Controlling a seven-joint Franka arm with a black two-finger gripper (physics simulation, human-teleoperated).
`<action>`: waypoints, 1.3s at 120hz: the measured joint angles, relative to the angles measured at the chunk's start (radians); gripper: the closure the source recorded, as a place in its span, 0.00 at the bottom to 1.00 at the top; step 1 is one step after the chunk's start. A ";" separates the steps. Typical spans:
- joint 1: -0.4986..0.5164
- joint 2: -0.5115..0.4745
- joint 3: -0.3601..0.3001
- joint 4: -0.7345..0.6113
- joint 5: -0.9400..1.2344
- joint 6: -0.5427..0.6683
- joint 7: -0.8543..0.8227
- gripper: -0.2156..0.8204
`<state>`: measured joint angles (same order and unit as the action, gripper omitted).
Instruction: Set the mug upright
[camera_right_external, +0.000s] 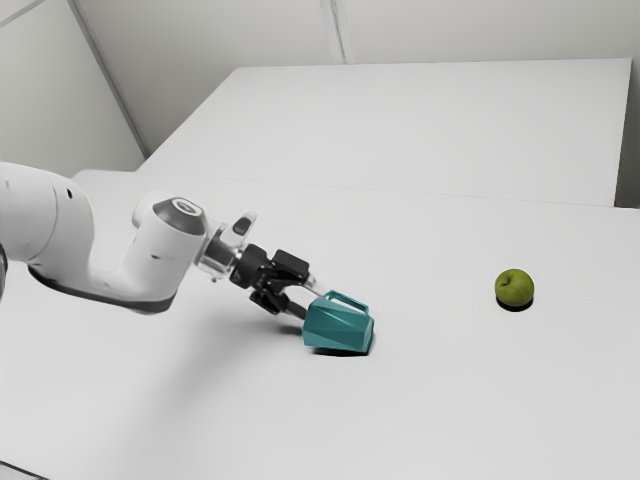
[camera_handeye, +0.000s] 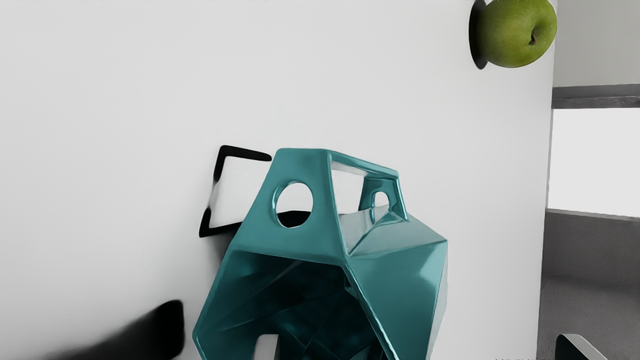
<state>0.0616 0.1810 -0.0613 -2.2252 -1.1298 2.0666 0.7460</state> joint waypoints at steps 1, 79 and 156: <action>0.000 0.000 0.000 0.000 -0.004 -0.002 0.005 0.21; -0.001 0.000 -0.008 -0.017 -0.109 -0.081 0.229 0.92; -0.001 -0.105 0.037 0.284 0.657 -0.110 0.046 0.97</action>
<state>0.0602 0.0758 -0.0240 -1.9410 -0.4732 1.9568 0.7919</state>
